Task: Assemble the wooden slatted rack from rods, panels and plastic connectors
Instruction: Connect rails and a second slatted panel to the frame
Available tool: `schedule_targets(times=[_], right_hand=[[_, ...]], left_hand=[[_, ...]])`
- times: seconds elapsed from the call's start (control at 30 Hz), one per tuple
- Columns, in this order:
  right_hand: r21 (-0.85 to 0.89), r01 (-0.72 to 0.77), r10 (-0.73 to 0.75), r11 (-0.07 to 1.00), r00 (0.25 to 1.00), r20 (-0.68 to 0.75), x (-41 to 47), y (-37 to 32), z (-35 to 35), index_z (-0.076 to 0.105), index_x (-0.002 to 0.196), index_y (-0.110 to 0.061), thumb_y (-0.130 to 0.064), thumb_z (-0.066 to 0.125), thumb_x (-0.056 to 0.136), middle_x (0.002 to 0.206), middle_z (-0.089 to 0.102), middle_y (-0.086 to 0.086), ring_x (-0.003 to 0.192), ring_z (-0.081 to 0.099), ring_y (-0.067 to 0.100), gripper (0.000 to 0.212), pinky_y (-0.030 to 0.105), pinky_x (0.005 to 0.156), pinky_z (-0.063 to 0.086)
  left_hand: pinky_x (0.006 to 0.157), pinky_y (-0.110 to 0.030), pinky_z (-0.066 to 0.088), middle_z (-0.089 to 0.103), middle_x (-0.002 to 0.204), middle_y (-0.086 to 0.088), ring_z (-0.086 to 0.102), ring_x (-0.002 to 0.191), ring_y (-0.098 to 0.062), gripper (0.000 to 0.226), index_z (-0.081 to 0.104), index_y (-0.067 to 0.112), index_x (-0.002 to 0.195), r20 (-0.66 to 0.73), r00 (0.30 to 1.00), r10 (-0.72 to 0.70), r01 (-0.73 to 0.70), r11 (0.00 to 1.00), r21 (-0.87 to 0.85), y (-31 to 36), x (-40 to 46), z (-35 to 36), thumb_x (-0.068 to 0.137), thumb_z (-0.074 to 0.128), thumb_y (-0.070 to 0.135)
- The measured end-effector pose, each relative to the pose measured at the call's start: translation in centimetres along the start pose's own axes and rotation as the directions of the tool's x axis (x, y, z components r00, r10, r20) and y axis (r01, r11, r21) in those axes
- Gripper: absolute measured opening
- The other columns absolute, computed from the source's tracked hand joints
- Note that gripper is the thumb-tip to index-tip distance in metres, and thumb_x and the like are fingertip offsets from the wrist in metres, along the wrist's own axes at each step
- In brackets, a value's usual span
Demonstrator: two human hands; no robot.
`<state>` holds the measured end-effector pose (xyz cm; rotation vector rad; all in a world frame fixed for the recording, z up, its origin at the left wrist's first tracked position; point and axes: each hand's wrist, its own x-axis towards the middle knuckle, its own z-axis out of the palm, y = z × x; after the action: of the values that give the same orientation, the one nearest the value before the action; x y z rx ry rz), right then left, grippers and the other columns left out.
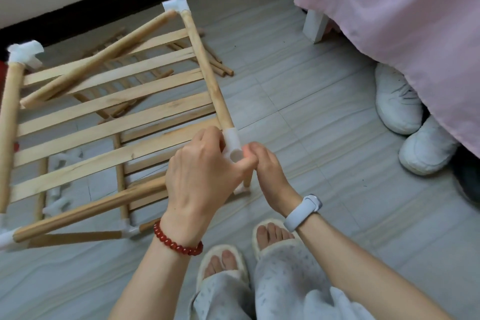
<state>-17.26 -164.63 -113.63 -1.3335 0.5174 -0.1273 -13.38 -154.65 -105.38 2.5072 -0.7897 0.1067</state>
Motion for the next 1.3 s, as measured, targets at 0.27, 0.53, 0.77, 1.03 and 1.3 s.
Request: schedule_targets(times=[0.27, 0.53, 0.77, 1.03, 1.3], right_hand=[[-0.069, 0.038, -0.031, 0.997, 0.995, 0.099, -0.4, -0.2, -0.2, 0.052, 0.074, -0.018, -0.014, 0.026, 0.101, 0.073, 0.050, -0.003, 0.059, 0.048, -0.006, 0.038, 0.010, 0.064, 0.042], [-0.041, 0.014, -0.005, 0.999, 0.978, 0.210, -1.3, -0.1, -0.5, 0.048, 0.071, -0.020, -0.014, 0.026, 0.103, 0.059, 0.052, -0.015, 0.058, 0.051, -0.010, 0.039, 0.006, 0.062, 0.040], [-0.054, 0.008, 0.006, 0.999, 0.968, 0.250, -1.5, -0.3, -0.1, 0.042, 0.069, -0.020, -0.011, 0.024, 0.103, 0.063, 0.042, -0.011, 0.055, 0.047, -0.008, 0.039, 0.006, 0.061, 0.038], [0.068, -0.101, 0.078, 0.993, 0.956, 0.285, -1.4, 1.1, -0.3, 0.050, 0.075, -0.014, -0.010, 0.031, 0.101, 0.058, 0.059, -0.016, 0.062, 0.054, -0.001, 0.033, 0.010, 0.061, 0.043], [0.057, -0.127, 0.099, 0.990, 0.929, 0.355, 2.5, -4.6, -0.3, 0.061, 0.088, -0.018, -0.038, 0.048, 0.095, 0.069, 0.064, -0.006, 0.063, 0.062, 0.007, 0.025, 0.021, 0.058, 0.049]], left_hand=[[0.046, -0.029, 0.036, 0.049, 0.057, -0.002, 0.047, 0.053, -0.020, 0.040, 0.050, 0.008, 0.067, 0.011, 0.999, 0.032, -0.031, 0.995, -0.098, -0.7, 0.4, -0.3, 0.073, 0.059, 0.047], [0.045, -0.024, 0.047, 0.055, 0.073, 0.001, 0.051, 0.053, -0.012, 0.055, 0.057, 0.003, 0.097, -0.030, 0.984, 0.178, -0.181, 0.973, -0.145, -1.4, -1.6, -1.4, 0.075, 0.068, 0.052], [0.049, -0.023, 0.047, 0.055, 0.065, -0.004, 0.048, 0.054, -0.012, 0.040, 0.064, -0.003, 0.097, -0.065, 0.965, 0.255, -0.262, 0.958, -0.115, -1.5, -1.7, -1.3, 0.076, 0.071, 0.030], [0.045, -0.029, 0.049, 0.052, 0.071, 0.001, 0.048, 0.055, -0.012, 0.042, 0.064, 0.001, 0.098, -0.073, 0.965, 0.250, -0.258, 0.958, -0.129, -1.9, -2.1, -0.9, 0.080, 0.060, 0.039], [0.037, -0.022, 0.042, 0.063, 0.064, 0.002, 0.057, 0.043, -0.013, 0.047, 0.060, 0.004, 0.088, -0.213, 0.964, 0.157, -0.148, 0.987, 0.058, -1.7, -2.9, 0.2, 0.075, 0.056, 0.049]])
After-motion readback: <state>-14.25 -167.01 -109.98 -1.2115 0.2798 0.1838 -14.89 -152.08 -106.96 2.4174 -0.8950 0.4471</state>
